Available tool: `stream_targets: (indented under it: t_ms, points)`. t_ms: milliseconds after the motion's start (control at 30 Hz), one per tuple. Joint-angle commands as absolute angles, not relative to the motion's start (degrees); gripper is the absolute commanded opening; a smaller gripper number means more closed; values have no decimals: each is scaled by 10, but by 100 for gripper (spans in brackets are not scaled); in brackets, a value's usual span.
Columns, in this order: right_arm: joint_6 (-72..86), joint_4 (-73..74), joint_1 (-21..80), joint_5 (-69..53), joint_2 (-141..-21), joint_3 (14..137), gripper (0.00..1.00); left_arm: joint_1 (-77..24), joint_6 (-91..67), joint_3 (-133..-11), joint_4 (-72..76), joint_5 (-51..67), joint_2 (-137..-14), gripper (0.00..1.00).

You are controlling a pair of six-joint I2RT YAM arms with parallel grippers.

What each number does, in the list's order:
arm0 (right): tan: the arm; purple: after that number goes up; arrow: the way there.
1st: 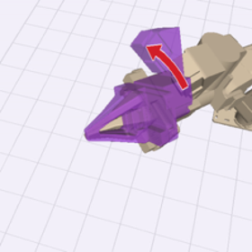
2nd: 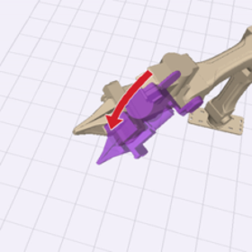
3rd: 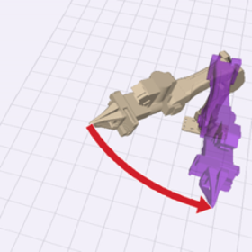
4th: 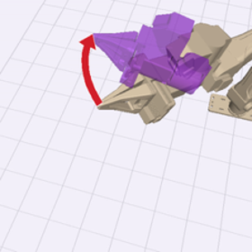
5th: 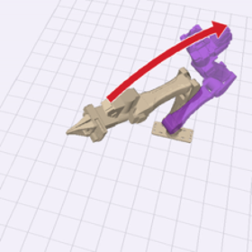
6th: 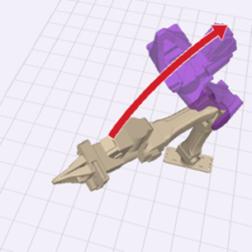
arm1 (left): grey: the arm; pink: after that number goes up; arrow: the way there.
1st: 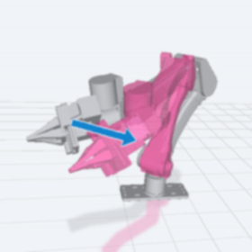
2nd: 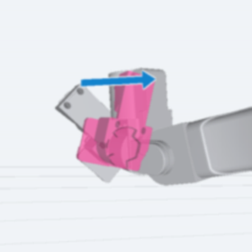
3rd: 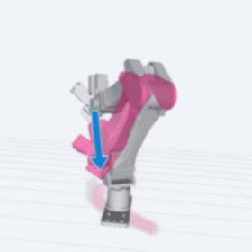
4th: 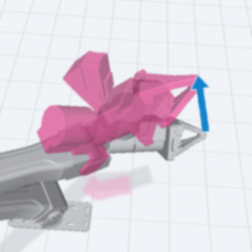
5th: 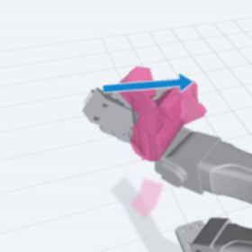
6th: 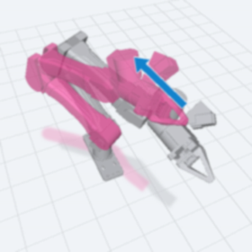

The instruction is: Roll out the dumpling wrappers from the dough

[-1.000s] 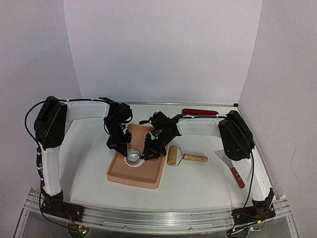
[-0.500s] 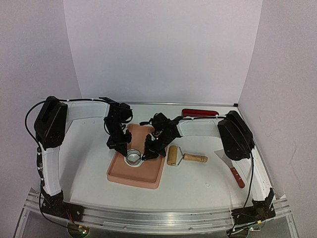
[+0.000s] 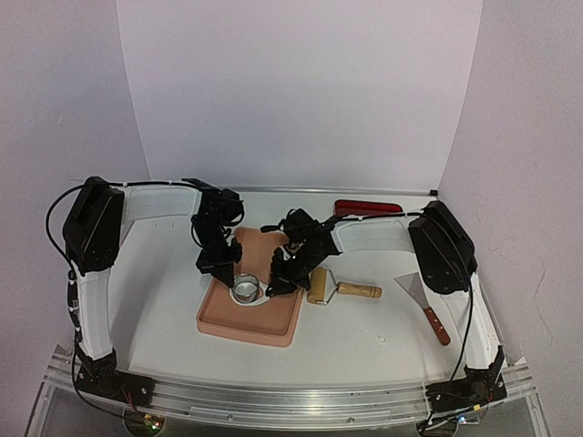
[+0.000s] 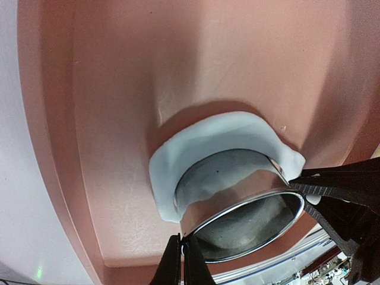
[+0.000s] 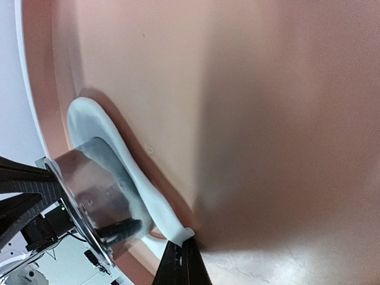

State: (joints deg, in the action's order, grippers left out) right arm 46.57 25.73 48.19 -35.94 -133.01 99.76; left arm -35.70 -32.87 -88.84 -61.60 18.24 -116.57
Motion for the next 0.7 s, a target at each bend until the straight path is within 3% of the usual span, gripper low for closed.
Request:
stream_targets:
  t_ms: [0, 667]
  points:
    - [464, 307, 473, -317, -1294, 987, 0, -361, -324, -869, -600, 126, -1201, 0]
    - [437, 365, 443, -258, -1208, 966, 0, -362, -323, -874, -605, 119, -1200, 0]
